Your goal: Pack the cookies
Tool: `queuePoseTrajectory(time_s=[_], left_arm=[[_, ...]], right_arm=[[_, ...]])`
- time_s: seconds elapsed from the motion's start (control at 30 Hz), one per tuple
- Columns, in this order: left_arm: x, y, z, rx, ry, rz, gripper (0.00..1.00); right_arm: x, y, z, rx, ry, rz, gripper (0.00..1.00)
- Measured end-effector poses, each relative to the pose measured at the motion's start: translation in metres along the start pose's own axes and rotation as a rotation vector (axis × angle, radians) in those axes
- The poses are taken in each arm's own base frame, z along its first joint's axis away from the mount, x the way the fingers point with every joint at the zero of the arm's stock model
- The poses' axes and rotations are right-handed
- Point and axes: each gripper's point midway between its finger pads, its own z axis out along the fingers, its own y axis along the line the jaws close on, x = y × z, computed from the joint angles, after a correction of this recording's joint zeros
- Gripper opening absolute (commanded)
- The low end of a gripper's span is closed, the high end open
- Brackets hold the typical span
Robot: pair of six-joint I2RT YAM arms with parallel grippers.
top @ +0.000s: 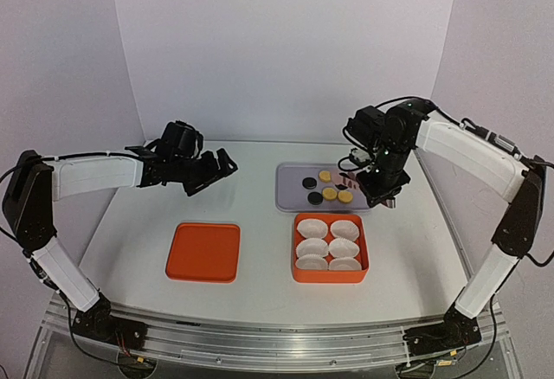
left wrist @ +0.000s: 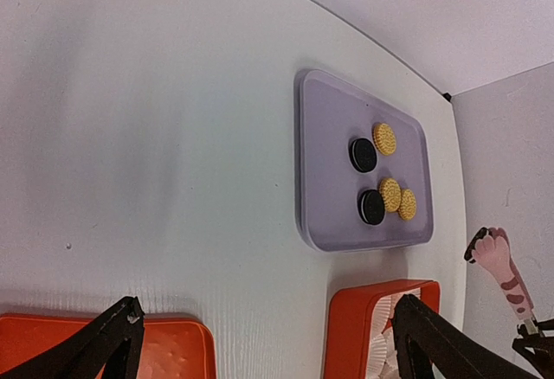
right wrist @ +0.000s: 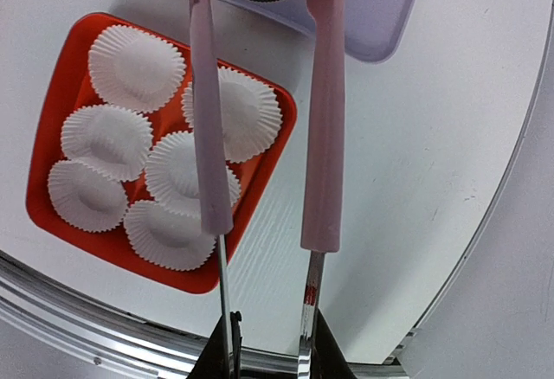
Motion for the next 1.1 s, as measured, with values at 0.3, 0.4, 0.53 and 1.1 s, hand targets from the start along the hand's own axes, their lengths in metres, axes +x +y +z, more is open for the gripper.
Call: queuePoseTrajectory(time_s=[0.3, 0.4, 0.53, 1.1], left_arm=[[0.007, 0.002, 0.007, 0.001, 0.030, -0.001, 1.00], [0.007, 0.002, 0.008, 0.004, 0.031, -0.001, 1.00], [0.008, 0.001, 0.008, 0.009, 0.034, -0.001, 1.00], [0.016, 0.001, 0.017, 0.027, 0.069, 0.010, 1.00]], right_arm=[[0.027, 0.041, -0.021, -0.158, 0.004, 0.016, 0.00], [0.044, 0.050, -0.014, -0.185, 0.057, 0.016, 0.00], [0.065, 0.054, 0.001, -0.192, 0.135, 0.031, 0.00], [0.079, 0.055, 0.001, -0.214, 0.168, 0.071, 0.00]])
